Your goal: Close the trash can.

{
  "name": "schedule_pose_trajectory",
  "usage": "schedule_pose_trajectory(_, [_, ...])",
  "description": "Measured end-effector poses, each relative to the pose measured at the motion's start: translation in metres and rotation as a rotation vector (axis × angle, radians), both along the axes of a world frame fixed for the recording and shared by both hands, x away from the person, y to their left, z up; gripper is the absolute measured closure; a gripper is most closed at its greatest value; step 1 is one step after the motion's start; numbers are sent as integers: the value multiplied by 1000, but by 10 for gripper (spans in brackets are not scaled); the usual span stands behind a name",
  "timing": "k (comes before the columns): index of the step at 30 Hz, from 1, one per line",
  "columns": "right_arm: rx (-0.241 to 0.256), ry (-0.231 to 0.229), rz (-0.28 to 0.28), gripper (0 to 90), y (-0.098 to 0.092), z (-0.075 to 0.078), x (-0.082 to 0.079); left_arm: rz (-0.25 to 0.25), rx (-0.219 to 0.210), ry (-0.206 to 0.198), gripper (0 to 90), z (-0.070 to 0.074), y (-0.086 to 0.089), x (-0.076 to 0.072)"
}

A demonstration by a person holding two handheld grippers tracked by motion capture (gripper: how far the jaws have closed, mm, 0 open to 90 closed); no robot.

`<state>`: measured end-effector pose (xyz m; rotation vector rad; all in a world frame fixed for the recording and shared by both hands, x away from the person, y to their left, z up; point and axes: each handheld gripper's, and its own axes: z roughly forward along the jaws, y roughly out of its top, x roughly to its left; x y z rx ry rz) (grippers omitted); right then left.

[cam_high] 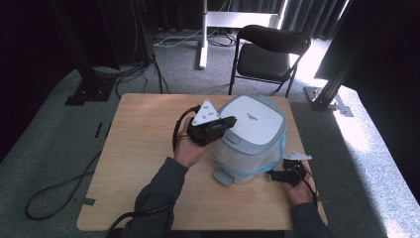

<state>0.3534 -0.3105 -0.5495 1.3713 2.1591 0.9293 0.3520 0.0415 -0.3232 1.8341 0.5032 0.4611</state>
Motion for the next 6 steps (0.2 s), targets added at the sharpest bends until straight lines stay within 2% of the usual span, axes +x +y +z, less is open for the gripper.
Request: schedule_pose_trajectory(6, [-1,2,-14,122,1,0,-1,96,-43,19,781,-6,38,8])
